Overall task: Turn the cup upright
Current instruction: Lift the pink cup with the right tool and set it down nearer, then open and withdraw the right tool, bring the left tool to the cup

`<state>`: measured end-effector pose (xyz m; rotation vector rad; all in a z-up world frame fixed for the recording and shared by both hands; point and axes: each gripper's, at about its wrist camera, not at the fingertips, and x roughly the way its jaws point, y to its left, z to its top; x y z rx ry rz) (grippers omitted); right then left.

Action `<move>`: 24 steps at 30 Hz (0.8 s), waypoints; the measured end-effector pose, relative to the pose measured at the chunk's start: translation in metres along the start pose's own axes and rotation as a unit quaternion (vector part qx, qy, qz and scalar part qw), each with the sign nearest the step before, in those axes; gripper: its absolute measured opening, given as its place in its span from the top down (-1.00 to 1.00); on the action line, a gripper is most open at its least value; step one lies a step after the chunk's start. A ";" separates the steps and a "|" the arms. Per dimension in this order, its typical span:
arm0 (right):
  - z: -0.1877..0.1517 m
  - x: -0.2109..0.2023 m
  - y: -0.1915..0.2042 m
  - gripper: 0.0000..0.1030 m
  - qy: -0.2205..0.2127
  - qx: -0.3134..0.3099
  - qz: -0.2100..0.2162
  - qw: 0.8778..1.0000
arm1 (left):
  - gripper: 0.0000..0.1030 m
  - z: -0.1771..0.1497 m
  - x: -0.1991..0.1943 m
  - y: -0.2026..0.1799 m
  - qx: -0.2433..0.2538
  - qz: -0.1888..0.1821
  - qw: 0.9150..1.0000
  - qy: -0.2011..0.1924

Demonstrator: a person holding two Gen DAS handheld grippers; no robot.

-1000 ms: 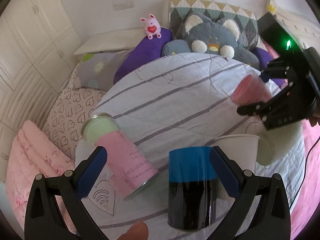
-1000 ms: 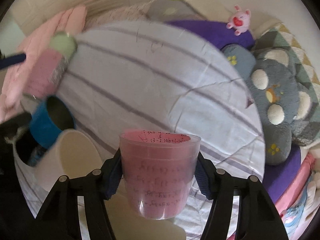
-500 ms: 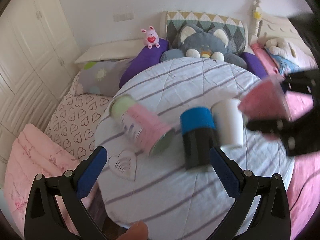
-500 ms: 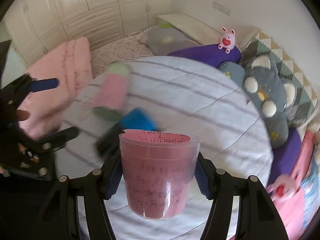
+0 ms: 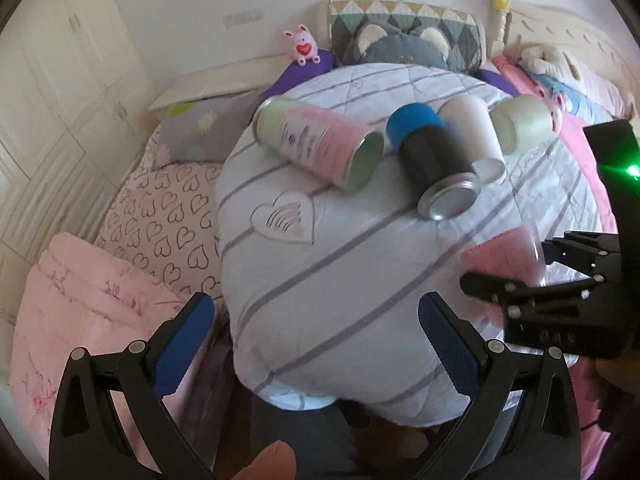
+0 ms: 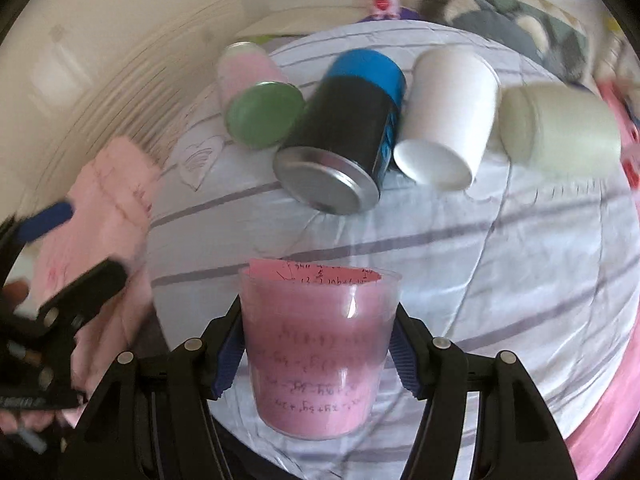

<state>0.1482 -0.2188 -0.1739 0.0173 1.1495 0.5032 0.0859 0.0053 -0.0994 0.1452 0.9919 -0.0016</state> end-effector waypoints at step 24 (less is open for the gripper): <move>-0.079 -0.147 0.031 -0.67 -0.205 0.087 -0.029 0.974 | -1.00 -0.011 -0.047 -0.021 -0.020 -0.053 0.998 -0.034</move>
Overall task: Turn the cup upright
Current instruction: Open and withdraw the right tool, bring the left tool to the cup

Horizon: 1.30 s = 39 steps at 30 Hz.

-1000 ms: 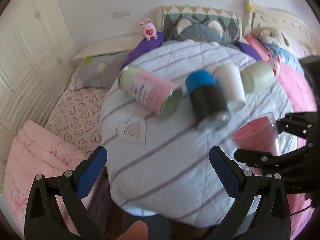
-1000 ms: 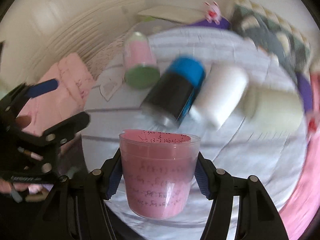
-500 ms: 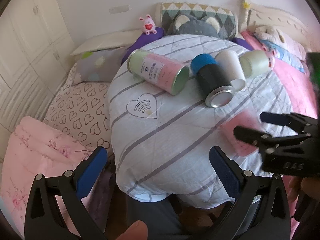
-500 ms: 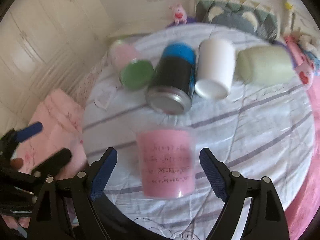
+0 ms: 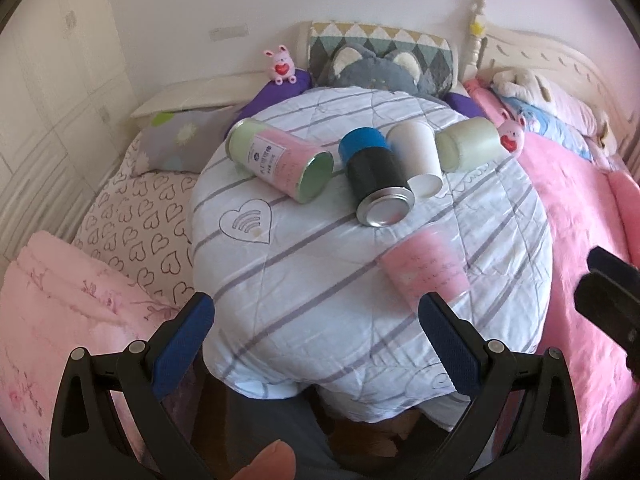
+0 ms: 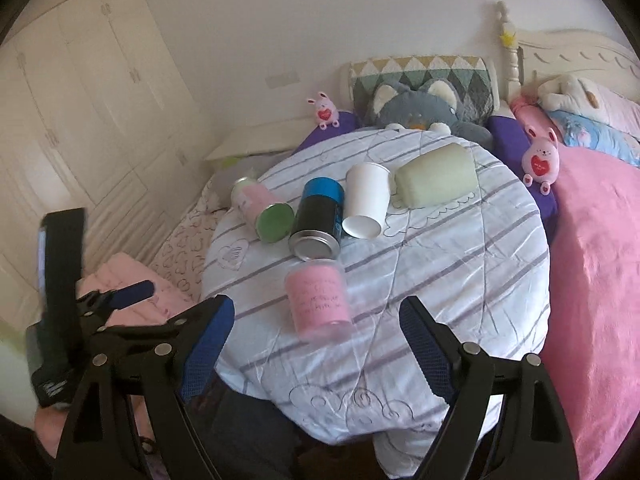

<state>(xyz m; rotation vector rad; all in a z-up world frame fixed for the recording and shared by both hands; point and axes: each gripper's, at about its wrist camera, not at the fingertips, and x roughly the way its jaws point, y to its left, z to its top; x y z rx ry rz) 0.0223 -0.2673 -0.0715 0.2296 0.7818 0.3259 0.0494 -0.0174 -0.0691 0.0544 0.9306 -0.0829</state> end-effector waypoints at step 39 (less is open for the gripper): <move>0.003 -0.028 -0.041 -0.67 -0.035 0.026 0.035 0.998 | -1.00 -0.003 -0.021 -0.025 -0.003 0.030 1.000 0.000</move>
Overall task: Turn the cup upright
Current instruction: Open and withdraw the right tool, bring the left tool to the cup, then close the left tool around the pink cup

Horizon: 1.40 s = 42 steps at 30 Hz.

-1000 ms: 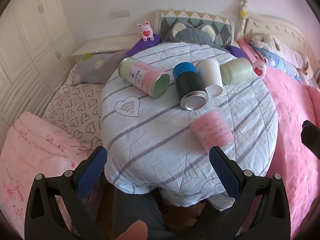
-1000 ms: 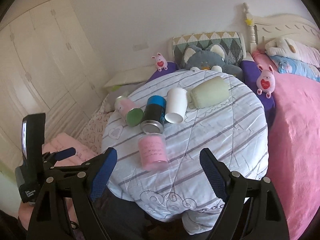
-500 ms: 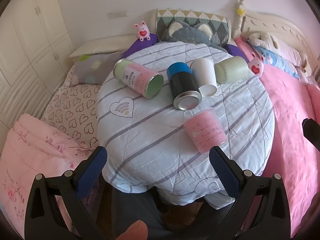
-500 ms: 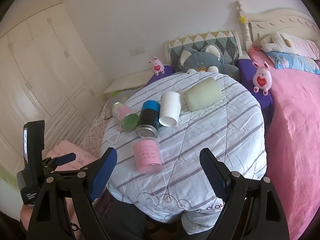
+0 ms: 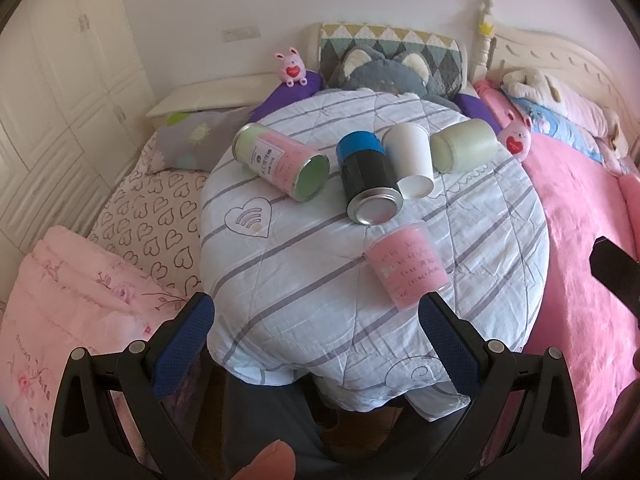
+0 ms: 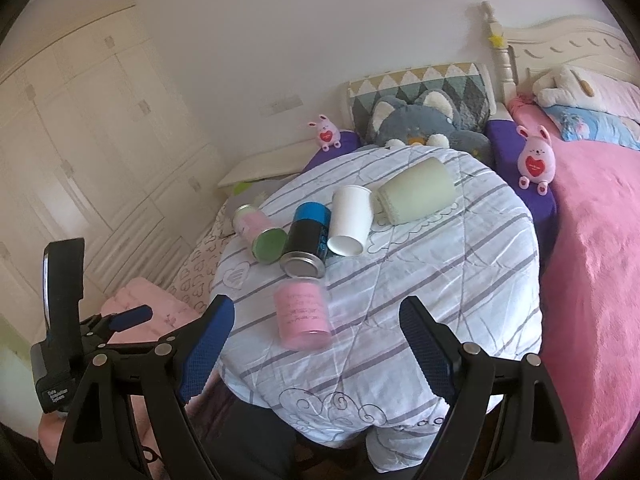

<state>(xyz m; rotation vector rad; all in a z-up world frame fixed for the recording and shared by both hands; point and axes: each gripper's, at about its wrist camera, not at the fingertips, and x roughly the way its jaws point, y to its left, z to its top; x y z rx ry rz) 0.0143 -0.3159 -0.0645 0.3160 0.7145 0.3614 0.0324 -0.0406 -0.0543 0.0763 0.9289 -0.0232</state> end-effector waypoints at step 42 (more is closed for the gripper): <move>0.032 0.065 -0.063 -0.67 0.065 -0.021 0.017 0.998 | -0.99 0.024 0.135 -0.058 -0.141 -0.039 0.976 0.162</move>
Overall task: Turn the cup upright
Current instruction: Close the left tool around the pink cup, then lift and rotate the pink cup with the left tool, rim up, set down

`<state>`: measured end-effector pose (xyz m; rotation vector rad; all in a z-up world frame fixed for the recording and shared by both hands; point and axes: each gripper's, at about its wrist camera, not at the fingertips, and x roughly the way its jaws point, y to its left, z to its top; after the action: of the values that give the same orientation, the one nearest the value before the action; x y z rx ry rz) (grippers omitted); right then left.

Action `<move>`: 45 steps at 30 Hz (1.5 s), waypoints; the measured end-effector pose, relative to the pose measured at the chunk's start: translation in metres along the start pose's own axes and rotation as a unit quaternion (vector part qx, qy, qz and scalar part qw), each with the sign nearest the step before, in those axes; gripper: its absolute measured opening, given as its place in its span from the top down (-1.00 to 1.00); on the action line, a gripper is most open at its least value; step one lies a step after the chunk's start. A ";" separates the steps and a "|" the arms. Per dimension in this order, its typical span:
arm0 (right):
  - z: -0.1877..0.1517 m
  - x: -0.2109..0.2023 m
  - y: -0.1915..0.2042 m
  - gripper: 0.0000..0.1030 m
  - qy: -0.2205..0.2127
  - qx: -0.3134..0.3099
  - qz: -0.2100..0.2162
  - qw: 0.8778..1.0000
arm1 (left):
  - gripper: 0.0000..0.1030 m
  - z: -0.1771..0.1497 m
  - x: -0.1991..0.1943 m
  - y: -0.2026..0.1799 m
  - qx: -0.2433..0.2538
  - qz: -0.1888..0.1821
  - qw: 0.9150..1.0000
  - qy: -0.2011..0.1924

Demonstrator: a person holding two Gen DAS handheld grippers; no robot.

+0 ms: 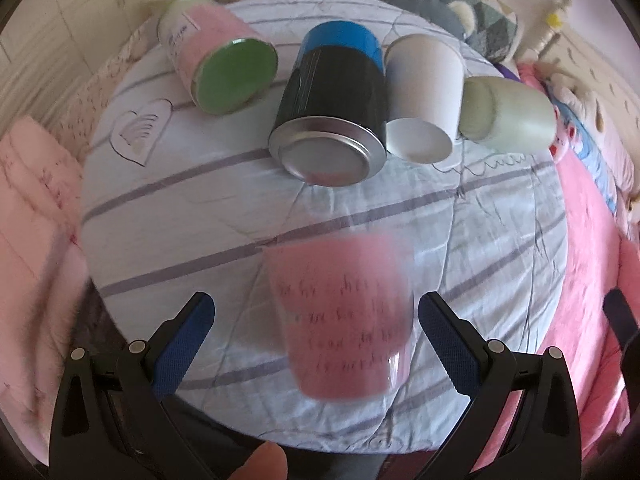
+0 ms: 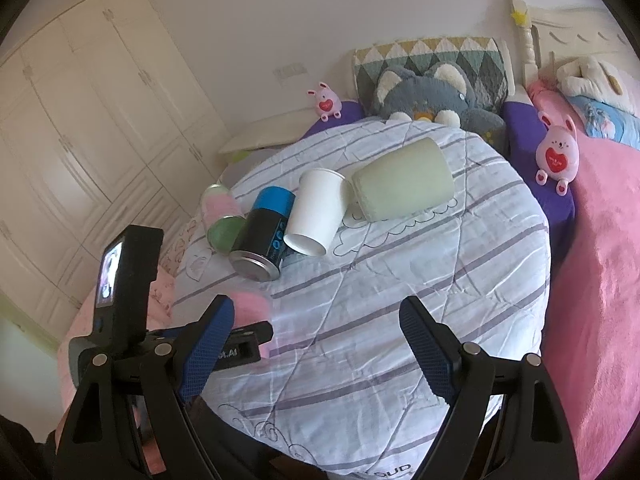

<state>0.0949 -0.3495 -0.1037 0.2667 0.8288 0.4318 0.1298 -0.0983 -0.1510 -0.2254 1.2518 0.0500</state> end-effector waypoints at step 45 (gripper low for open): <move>-0.033 0.005 0.079 -0.67 0.017 0.011 -0.073 0.997 | -0.91 -0.040 -0.008 0.062 0.235 0.007 0.896 -0.377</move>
<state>0.0523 -0.2756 -0.0972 0.2169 0.8806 0.2910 0.0793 -0.0446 -0.1642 0.2166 0.4588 -0.1440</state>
